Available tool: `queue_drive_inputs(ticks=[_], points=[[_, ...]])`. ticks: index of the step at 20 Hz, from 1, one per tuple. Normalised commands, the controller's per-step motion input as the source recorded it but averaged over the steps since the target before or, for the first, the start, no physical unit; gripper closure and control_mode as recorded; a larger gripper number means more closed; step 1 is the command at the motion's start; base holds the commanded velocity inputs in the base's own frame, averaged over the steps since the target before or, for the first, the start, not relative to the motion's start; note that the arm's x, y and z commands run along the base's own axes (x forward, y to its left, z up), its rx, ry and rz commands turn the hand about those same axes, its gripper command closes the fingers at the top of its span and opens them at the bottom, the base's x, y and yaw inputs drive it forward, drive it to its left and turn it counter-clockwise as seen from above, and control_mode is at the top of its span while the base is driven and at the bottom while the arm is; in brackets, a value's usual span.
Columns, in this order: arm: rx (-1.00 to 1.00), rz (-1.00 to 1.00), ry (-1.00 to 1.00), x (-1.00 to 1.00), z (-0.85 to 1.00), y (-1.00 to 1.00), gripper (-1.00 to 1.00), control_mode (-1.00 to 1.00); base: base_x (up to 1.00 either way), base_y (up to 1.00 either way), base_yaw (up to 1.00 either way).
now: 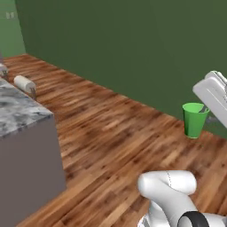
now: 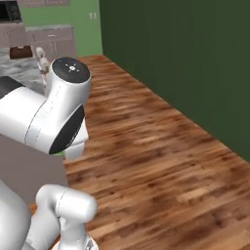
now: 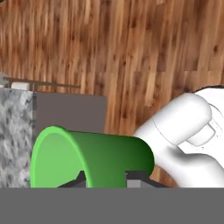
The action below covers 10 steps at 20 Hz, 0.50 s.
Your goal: There is a tray on the dining counter. Grab the cup, mug, and pitcher and place them on the tray. The pitcher may be placed next to the tray if it cannot fit the tray.
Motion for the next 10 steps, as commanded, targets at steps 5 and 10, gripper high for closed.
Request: queue_drive_inputs(ticks=[5, 10], points=[[0.0, 0.0, 0.0, 0.0, 0.0, 0.0, 1.0, 1.0, 0.53, -1.0, 0.66], [0.0, 0.0, 0.0, 0.0, 0.0, 0.0, 1.0, 1.0, 0.59, -1.0, 0.6]])
